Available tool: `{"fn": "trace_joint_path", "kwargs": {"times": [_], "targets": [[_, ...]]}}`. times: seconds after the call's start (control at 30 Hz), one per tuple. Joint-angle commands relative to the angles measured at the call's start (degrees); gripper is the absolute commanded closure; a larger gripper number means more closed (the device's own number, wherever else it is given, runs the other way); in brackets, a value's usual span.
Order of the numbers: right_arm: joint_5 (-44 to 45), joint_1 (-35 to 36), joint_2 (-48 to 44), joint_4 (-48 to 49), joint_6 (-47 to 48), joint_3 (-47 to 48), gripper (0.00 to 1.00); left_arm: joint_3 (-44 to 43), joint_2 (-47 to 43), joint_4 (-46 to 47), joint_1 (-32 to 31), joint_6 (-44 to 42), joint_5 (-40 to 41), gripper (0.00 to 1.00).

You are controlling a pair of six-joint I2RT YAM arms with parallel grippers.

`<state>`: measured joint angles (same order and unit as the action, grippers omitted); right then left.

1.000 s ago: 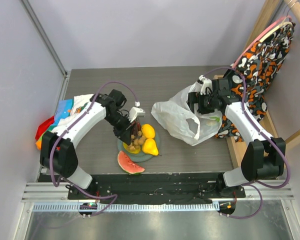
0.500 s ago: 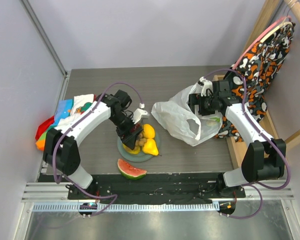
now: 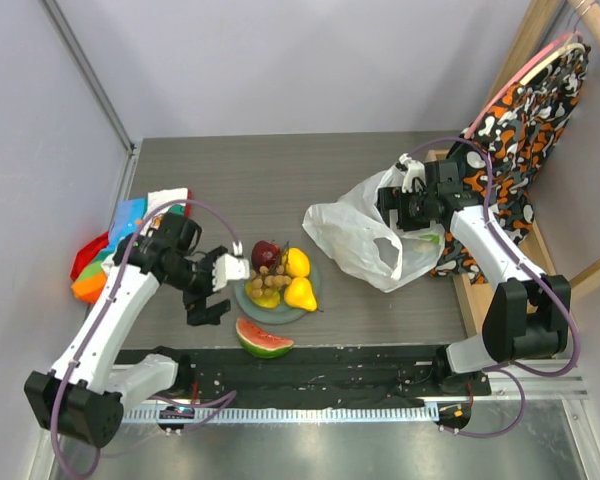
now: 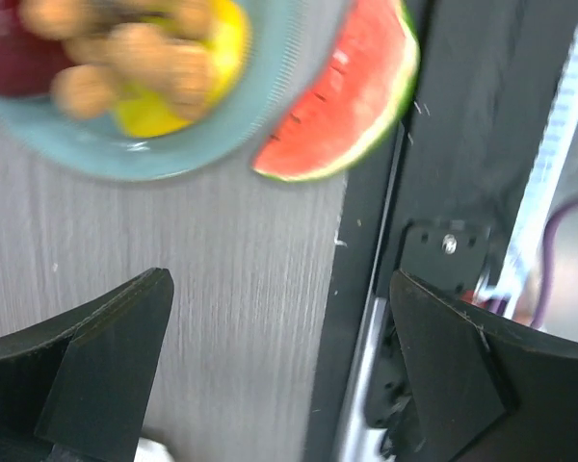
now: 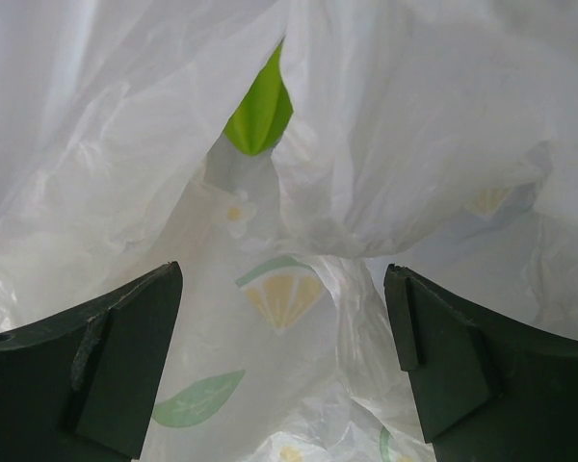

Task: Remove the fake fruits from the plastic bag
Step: Place the fake fruit on the plate, then pick up the fake fruit from the center of the board.

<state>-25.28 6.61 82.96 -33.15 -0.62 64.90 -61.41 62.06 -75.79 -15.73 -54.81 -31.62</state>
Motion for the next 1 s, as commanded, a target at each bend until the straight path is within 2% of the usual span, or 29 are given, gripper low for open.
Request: {"fn": "trace_joint_path", "kwargs": {"times": [0.0,0.1,0.13,0.2,0.23,0.33,0.43,0.53,0.6,0.7,0.8,0.9,0.97], "targets": [[-0.7,-0.5,1.1,1.5,-0.2,2.1,0.05,5.2,-1.3,-6.6,-2.6,-19.8,0.7,0.01],[-0.4,-0.4,1.0,1.3,0.2,2.2,0.05,7.9,-1.1,0.4,-8.2,-19.6,2.8,0.03],[-0.3,-0.5,0.9,1.2,0.3,2.2,0.05,8.5,-0.8,2.6,-13.1,-17.1,3.5,0.04],[-0.4,-0.5,0.6,0.8,0.3,2.0,0.05,10.3,-0.2,7.7,-17.7,-15.0,4.1,0.06],[-0.3,-0.5,0.5,0.7,0.3,1.8,0.05,10.7,0.2,9.2,-22.2,-13.8,4.4,0.07],[-0.1,-0.5,-0.2,0.5,0.4,1.1,0.05,12.6,2.0,15.6,-31.1,-6.6,6.6,0.09],[-0.1,-0.5,-0.5,0.3,0.4,0.6,0.05,14.9,3.0,21.3,-35.3,-2.5,7.1,0.12],[-0.5,-0.5,-0.6,-0.1,0.3,0.6,0.05,17.8,4.4,23.1,-37.4,-3.9,8.8,0.21],[-1.1,-0.5,-0.6,-0.3,0.3,0.9,0.05,21.1,5.1,24.7,-39.3,-4.9,10.7,0.23],[-1.8,-0.5,-0.3,-0.2,0.2,1.5,0.05,24.1,6.8,30.6,-42.7,-2.9,14.9,0.32],[-2.0,-0.5,-0.4,-0.2,0.2,1.5,0.05,25.6,8.6,35.2,-44.5,-0.7,17.6,0.50],[-2.2,-0.5,-0.8,-0.4,0.0,1.0,0.05,25.9,7.7,36.2,-44.7,1.5,18.4,0.99],[-2.5,-0.5,-1.0,-0.5,-0.1,0.7,0.05,26.9,1.9,34.8,-44.7,0.8,18.2,1.00]]}}
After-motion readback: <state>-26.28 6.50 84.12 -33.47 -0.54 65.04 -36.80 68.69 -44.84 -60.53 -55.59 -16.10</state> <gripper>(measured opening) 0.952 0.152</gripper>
